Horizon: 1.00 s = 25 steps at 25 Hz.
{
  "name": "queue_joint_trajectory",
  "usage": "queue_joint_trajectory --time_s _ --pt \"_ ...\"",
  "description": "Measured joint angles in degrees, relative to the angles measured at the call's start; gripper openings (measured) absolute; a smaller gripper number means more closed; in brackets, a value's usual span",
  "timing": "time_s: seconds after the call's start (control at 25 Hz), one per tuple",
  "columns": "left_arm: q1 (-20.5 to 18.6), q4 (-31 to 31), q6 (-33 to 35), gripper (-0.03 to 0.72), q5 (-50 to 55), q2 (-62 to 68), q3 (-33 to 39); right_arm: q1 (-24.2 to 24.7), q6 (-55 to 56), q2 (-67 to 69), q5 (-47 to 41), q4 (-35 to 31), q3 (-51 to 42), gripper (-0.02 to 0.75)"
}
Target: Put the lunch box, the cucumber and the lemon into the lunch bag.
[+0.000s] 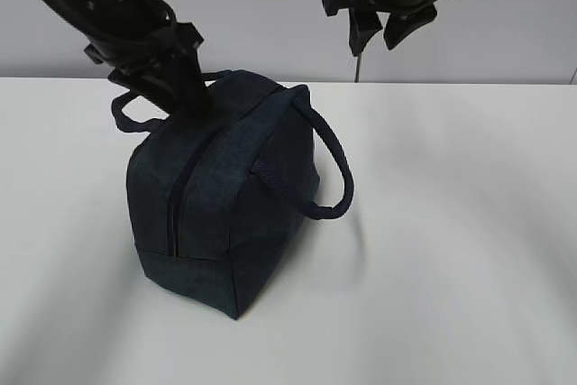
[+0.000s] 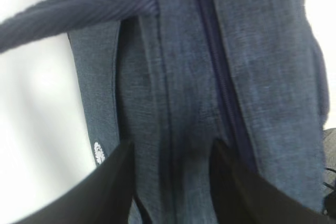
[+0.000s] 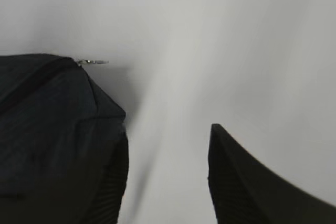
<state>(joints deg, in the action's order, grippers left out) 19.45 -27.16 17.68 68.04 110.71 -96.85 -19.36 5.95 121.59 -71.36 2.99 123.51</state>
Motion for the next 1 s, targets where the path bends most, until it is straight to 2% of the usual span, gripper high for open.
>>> queue_joint_trajectory --time_s 0.28,0.48,0.8,1.0 --pt "0.00 2.09 -2.69 0.349 1.82 -0.26 -7.26 0.00 -1.18 -10.46 -0.10 0.00 -10.99 0.370" --pt "0.00 5.79 -5.07 0.396 2.53 -2.90 -7.26 0.00 -1.82 -17.74 -0.10 0.00 -17.43 0.370" --pt "0.00 8.34 -7.88 0.403 2.99 -12.85 -6.87 0.00 -2.86 -32.03 -0.32 0.00 -27.45 0.369" --pt "0.00 13.03 -9.45 0.403 3.30 -20.78 -1.10 0.00 -3.88 -43.55 -0.42 0.00 -33.62 0.369"
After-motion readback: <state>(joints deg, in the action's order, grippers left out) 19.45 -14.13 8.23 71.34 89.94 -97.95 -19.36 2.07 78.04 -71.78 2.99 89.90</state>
